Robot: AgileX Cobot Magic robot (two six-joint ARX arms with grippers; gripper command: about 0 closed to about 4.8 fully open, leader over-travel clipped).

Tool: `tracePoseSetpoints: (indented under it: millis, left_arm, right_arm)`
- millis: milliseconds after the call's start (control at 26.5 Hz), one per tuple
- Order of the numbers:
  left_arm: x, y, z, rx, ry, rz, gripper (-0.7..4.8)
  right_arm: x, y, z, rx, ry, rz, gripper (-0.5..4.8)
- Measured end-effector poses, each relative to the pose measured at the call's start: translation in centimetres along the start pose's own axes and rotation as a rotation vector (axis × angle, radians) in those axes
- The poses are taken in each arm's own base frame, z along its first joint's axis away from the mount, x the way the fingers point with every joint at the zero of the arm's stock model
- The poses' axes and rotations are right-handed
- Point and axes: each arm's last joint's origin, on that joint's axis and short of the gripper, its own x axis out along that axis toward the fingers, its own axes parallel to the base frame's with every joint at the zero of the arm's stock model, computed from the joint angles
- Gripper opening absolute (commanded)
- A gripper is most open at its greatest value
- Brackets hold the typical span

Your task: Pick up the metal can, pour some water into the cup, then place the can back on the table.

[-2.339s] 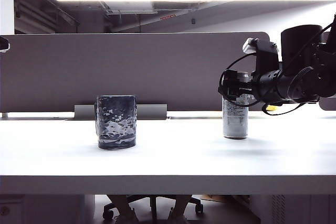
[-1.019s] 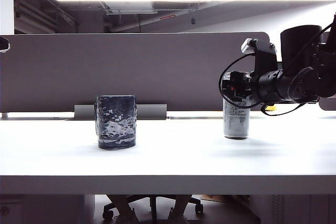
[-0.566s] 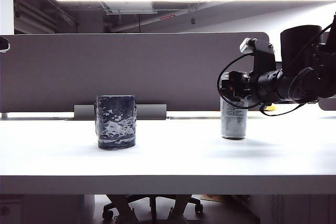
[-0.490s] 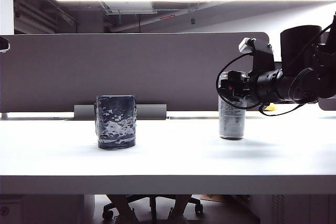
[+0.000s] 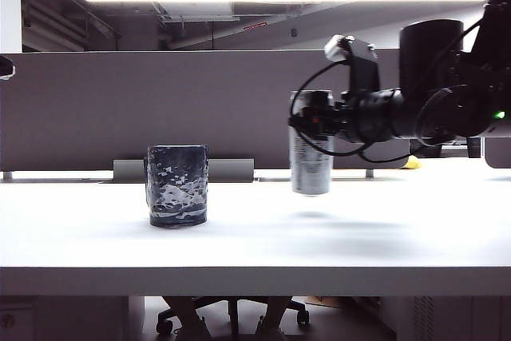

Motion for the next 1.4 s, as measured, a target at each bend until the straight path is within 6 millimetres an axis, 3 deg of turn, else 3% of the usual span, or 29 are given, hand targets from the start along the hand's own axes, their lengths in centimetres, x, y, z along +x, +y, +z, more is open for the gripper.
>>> tracePoseSetpoints:
  millis: [490,717,1396]
  left_arm:
    - [-0.1,0.9,0.0,0.002,-0.003,0.096,-0.05]
    - [-0.1,0.9,0.0,0.002,-0.003,0.092,-0.05]
    - [-0.1,0.9,0.0,0.002,-0.003,0.092,-0.05]
  right_arm:
    - [4.1,4.4,1.8,-0.141,0.044,0.133,2.38]
    - [5.6,5.1,3.1,-0.217,0.059,0.141,2.38]
    - [7.2,8.3,3.7,-0.457,0.104,0.197,2.37]
